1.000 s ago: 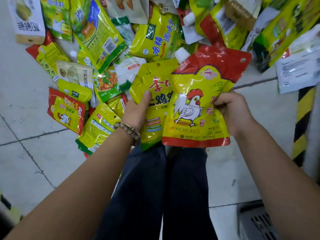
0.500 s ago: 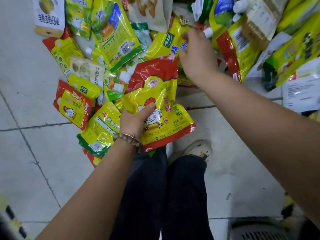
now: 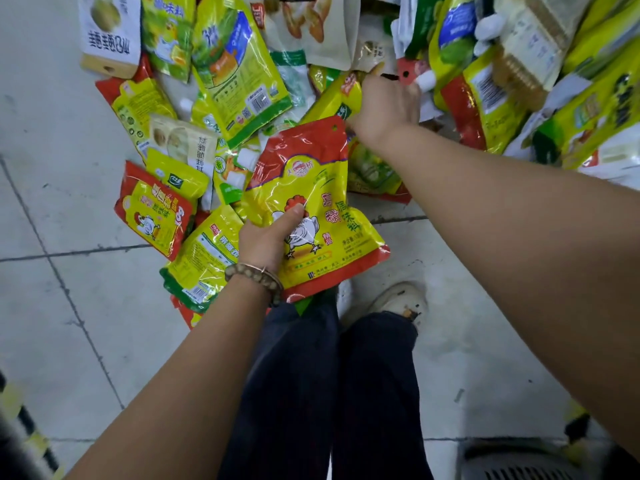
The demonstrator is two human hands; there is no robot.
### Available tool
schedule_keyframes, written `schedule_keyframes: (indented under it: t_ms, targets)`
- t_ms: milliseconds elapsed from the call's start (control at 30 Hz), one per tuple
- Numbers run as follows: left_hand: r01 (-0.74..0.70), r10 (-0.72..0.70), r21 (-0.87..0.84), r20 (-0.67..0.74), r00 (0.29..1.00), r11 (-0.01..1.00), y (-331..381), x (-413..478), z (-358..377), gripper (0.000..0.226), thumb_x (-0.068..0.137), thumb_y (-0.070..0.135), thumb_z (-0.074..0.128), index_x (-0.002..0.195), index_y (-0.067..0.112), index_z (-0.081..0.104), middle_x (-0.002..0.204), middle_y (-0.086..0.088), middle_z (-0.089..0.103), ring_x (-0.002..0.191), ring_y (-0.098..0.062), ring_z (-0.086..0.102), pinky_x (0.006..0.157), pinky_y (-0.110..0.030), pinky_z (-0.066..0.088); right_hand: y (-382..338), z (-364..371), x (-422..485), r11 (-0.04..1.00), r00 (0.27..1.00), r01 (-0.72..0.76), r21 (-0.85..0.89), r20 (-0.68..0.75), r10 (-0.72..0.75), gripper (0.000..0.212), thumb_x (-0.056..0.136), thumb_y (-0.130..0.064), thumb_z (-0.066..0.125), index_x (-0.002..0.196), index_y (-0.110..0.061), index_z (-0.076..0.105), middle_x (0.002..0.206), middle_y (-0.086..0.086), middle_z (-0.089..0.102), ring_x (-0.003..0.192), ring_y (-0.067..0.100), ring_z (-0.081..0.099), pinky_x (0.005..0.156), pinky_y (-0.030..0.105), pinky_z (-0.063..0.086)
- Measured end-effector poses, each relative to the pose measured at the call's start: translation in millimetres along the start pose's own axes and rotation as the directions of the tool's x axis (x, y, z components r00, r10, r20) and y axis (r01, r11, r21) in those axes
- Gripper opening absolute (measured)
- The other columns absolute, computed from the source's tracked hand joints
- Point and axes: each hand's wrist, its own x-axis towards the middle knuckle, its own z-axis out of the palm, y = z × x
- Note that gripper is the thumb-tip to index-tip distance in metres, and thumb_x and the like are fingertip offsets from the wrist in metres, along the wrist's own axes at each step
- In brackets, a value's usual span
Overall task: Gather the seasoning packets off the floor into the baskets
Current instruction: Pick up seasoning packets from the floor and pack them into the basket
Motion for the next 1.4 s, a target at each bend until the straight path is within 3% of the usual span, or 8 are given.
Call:
schedule_keyframes:
  t_ms: [267, 367, 600, 767, 900, 1000, 1133, 1400]
  targets:
    - [-0.049, 0.045, 0.021, 0.171, 0.984, 0.999, 9, -11, -5, 0.056, 0.057, 0.029, 0.085, 0.106, 0.013, 0.064, 0.096, -0.003, 0.072, 0.091, -0.026, 0.068, 0.082, -0.043, 0.054, 76, -12, -84, 0.578, 0.937, -0.157, 0.801, -0.065, 0.344, 0.037, 0.083, -0.016, 0.066, 0.117, -0.003, 0.057, 0.109, 0.006, 0.063, 0.099, 0.015, 0.058, 0.084, 0.023, 0.045]
    - [-0.073, 0.061, 0.030, 0.292, 0.955, 0.997, 20, -35, 3, 0.025, 0.076, 0.004, 0.070, 0.100, 0.006, 0.063, 0.073, 0.004, 0.073, 0.070, -0.016, 0.070, 0.066, -0.032, 0.056, 107, -23, -137, 0.425, 0.881, -0.189, 0.885, -0.038, 0.472, 0.028, 0.084, -0.017, 0.061, 0.109, -0.005, 0.058, 0.097, 0.001, 0.062, 0.084, 0.007, 0.058, 0.071, 0.014, 0.045]
    - [-0.297, 0.128, 0.252, 0.524, 0.842, 0.921, 56, -130, 33, 0.022, 0.073, 0.001, 0.070, 0.085, 0.017, 0.059, 0.065, 0.013, 0.070, 0.065, -0.004, 0.068, 0.067, -0.021, 0.054, 149, -75, -271, 0.204, 0.744, -0.233, 0.951, 0.039, 0.667, 0.011, 0.094, -0.013, 0.051, 0.104, -0.014, 0.055, 0.087, -0.008, 0.056, 0.066, -0.006, 0.051, 0.061, 0.007, 0.041]
    - [-0.311, 0.051, 0.323, 0.615, 0.787, 0.894, 70, -223, 52, 0.022, 0.082, -0.007, 0.061, 0.104, -0.004, 0.057, 0.069, 0.004, 0.071, 0.048, 0.008, 0.058, 0.054, -0.008, 0.046, 177, -109, -371, -0.220, 0.661, -0.101, 0.970, 0.231, 0.714, 0.010, 0.084, -0.013, 0.056, 0.089, -0.020, 0.061, 0.079, -0.006, 0.068, 0.075, 0.015, 0.064, 0.081, 0.040, 0.051]
    - [-0.255, -0.151, 0.430, 0.712, 0.685, 0.866, 59, -297, 66, 0.032, 0.068, 0.003, 0.078, 0.095, 0.007, 0.061, 0.047, 0.013, 0.063, 0.043, 0.005, 0.059, 0.044, -0.009, 0.044, 186, -117, -460, -0.314, 0.579, -0.038, 0.949, 0.277, 0.767, 0.016, 0.087, -0.013, 0.055, 0.099, -0.021, 0.061, 0.089, -0.001, 0.070, 0.083, 0.020, 0.066, 0.083, 0.043, 0.053]
    - [-0.408, -0.148, 0.502, 0.749, 0.646, 0.763, 41, -344, 74, 0.022, 0.074, -0.007, 0.064, 0.093, 0.004, 0.060, 0.058, 0.012, 0.066, 0.055, 0.000, 0.062, 0.058, -0.017, 0.049, 190, -107, -531, -0.365, 0.470, 0.035, 0.930, 0.306, 0.828, 0.019, 0.096, -0.009, 0.046, 0.107, -0.020, 0.058, 0.085, -0.008, 0.070, 0.073, 0.008, 0.067, 0.066, 0.029, 0.056]
    - [-0.539, -0.259, 0.537, 0.822, 0.508, 0.648, -15, -393, 86, 0.036, 0.068, 0.000, 0.066, 0.103, 0.009, 0.063, 0.090, -0.003, 0.074, 0.084, -0.022, 0.070, 0.076, -0.040, 0.056, 194, -88, -626, -0.429, 0.300, 0.136, 0.893, 0.375, 0.877, 0.025, 0.095, -0.010, 0.049, 0.119, -0.011, 0.058, 0.100, 0.004, 0.068, 0.087, 0.022, 0.064, 0.074, 0.035, 0.054]
    - [-0.774, -0.352, 0.425, 0.894, 0.278, 0.469, -206, -516, 106, 0.035, 0.067, 0.002, 0.076, 0.095, 0.020, 0.066, 0.082, 0.011, 0.074, 0.079, -0.008, 0.070, 0.064, -0.021, 0.054, 219, -9, -834, -0.458, -0.007, 0.273, 0.846, 0.478, 0.879, 0.012, 0.086, -0.014, 0.061, 0.093, -0.023, 0.066, 0.088, -0.004, 0.067, 0.099, 0.026, 0.062, 0.092, 0.050, 0.048]
